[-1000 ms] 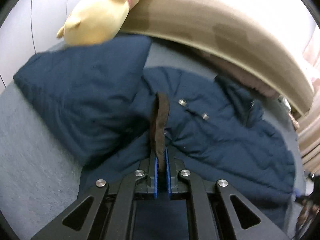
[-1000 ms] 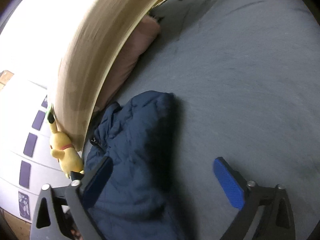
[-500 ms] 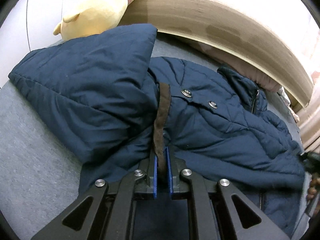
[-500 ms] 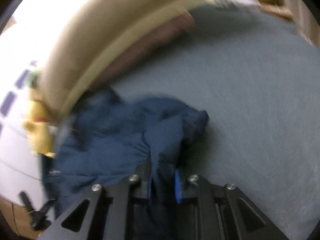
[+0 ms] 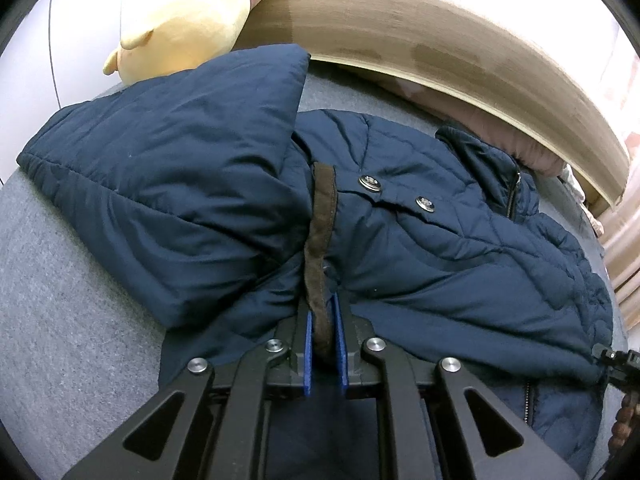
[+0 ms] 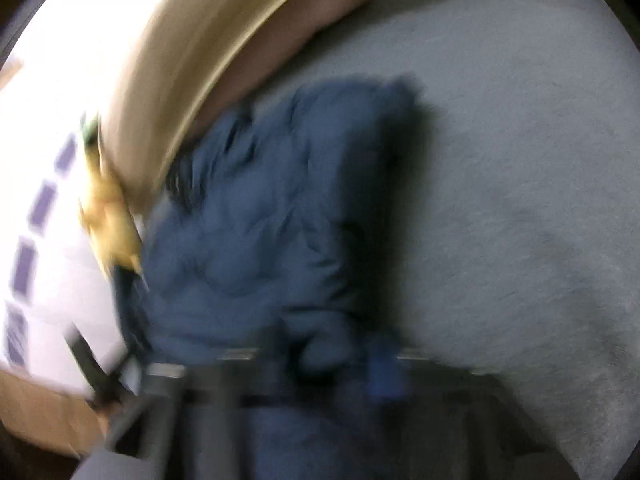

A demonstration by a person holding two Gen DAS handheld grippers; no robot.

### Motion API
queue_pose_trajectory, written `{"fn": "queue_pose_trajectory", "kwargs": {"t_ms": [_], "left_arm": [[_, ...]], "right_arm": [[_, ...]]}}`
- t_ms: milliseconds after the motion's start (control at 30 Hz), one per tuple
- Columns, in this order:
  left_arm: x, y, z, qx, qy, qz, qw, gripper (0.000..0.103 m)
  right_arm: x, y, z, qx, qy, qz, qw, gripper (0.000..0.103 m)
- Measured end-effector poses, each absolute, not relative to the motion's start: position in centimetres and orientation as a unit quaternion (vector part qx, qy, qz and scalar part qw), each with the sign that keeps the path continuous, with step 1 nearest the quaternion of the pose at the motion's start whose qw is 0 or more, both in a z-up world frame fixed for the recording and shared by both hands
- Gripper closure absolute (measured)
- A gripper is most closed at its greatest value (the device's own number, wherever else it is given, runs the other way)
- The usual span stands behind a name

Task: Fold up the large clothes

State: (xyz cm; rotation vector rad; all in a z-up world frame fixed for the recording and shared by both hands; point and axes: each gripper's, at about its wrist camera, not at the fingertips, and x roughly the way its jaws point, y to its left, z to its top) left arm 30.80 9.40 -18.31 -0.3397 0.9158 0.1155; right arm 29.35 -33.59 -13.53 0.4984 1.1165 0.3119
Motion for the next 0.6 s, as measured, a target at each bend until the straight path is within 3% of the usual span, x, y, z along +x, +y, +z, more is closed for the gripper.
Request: {"fn": "queue_pose_trajectory", "kwargs": {"t_ms": [100, 167, 267, 300, 333, 367, 400, 600], "left_arm": [[30.9, 9.5, -18.4, -0.163, 0.439, 0.047, 0.882, 0.091], [31.1, 9.1, -18.6, -0.155, 0.439, 0.046, 0.884, 0.089], [31.4, 8.5, -18.6, -0.133, 0.443, 0.054, 0.885, 0.089], [31.5, 8.5, -18.7, -0.134, 0.444, 0.053, 0.884, 0.089], [31.5, 8.6, -18.7, -0.135, 0.444, 0.051, 0.884, 0.089], [31.6, 8.6, -18.7, -0.136, 0.444, 0.049, 0.884, 0.088], [31.6, 8.6, -18.7, -0.135, 0.444, 0.048, 0.885, 0.088], [31.5, 8.4, -18.8, -0.133, 0.442, 0.049, 0.886, 0.087]], "right_arm": [[27.6, -32.8, -9.7, 0.174, 0.471, 0.140, 0.853, 0.085], [28.5, -32.9, -11.5, 0.151, 0.496, 0.115, 0.847, 0.085], [28.6, -33.2, -13.5, 0.145, 0.510, 0.097, 0.842, 0.076], [28.4, -33.5, -12.8, 0.154, 0.506, 0.088, 0.844, 0.069], [28.1, -33.9, -12.1, 0.159, 0.500, 0.080, 0.847, 0.044], [27.6, -34.7, -11.1, 0.165, 0.487, 0.061, 0.855, 0.030], [27.1, -35.6, -9.8, 0.172, 0.466, 0.032, 0.867, 0.026], [27.5, -35.9, -4.4, 0.234, 0.380, 0.093, 0.890, 0.026]]}}
